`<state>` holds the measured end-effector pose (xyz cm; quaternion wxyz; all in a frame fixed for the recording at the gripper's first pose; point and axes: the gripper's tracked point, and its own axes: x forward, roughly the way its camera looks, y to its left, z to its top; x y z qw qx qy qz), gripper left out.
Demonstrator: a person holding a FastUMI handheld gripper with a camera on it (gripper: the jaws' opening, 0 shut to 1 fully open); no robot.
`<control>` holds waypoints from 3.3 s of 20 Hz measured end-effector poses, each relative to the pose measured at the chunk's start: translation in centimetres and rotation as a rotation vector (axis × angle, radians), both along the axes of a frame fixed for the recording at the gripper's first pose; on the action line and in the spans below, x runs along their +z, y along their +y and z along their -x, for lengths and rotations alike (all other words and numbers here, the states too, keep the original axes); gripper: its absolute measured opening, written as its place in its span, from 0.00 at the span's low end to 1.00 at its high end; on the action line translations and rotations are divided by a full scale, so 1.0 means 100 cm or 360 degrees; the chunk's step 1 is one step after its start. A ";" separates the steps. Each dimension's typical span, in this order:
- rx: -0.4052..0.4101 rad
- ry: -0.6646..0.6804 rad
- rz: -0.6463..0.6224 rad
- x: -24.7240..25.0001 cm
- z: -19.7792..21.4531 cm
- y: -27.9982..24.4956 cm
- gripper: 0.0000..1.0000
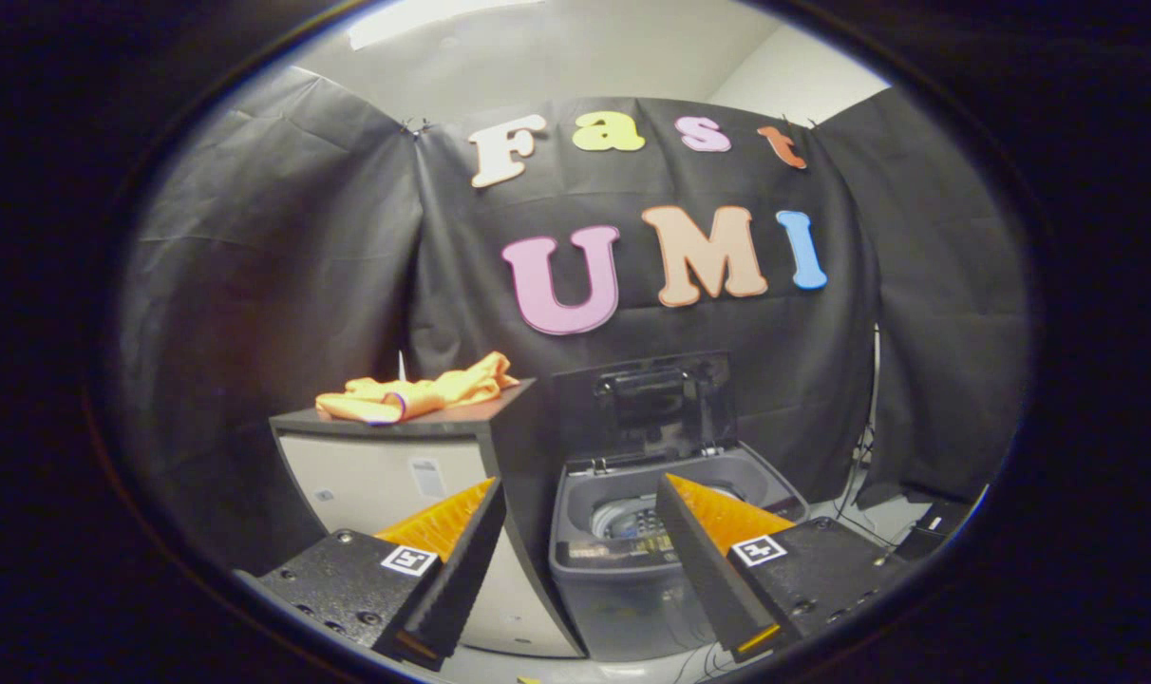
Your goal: Put the clothes into the washing machine and then close the washing machine lid.
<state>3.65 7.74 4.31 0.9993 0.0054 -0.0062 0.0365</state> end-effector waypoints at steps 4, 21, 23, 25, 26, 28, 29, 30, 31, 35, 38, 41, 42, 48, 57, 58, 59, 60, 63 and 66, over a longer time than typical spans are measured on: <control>0.0176 -0.0001 -0.0024 0.045 -0.026 0.068 0.97; 0.0245 0.0665 -0.0019 0.031 -0.225 0.252 0.97; 0.0260 0.0699 0.0056 0.026 -0.241 0.265 0.97; 0.0140 0.0800 0.0066 0.010 -0.253 0.262 0.97; 0.0095 0.0813 0.0071 0.008 -0.260 0.261 0.97; 0.0075 0.0897 0.0068 -0.008 -0.270 0.263 0.97; 0.0037 0.0954 0.0055 -0.023 -0.273 0.262 0.98; 0.0037 0.1044 0.0100 -0.035 -0.271 0.261 0.97; 0.0093 0.0925 0.0193 -0.030 -0.282 0.265 0.88; 0.0193 0.1014 0.0299 -0.032 -0.283 0.273 0.50; 0.0270 0.1015 0.0211 -0.024 -0.282 0.275 0.21; 0.0387 0.1049 -0.0031 -0.020 -0.276 0.274 0.04; 0.0459 0.0969 -0.0108 -0.007 -0.278 0.276 0.04; 0.0607 0.0638 -0.0160 0.070 -0.284 0.255 0.01; 0.0437 0.0237 -0.0167 0.146 -0.285 0.178 0.01; 0.0397 0.0213 -0.0164 0.151 -0.285 0.163 0.01; 0.0369 0.0208 -0.0163 0.153 -0.285 0.151 0.01; 0.0328 0.0200 -0.0167 0.153 -0.285 0.137 0.01; 0.0228 0.0173 -0.0216 0.159 -0.287 0.100 0.01; 0.0110 0.0166 -0.0273 0.142 -0.295 0.047 0.01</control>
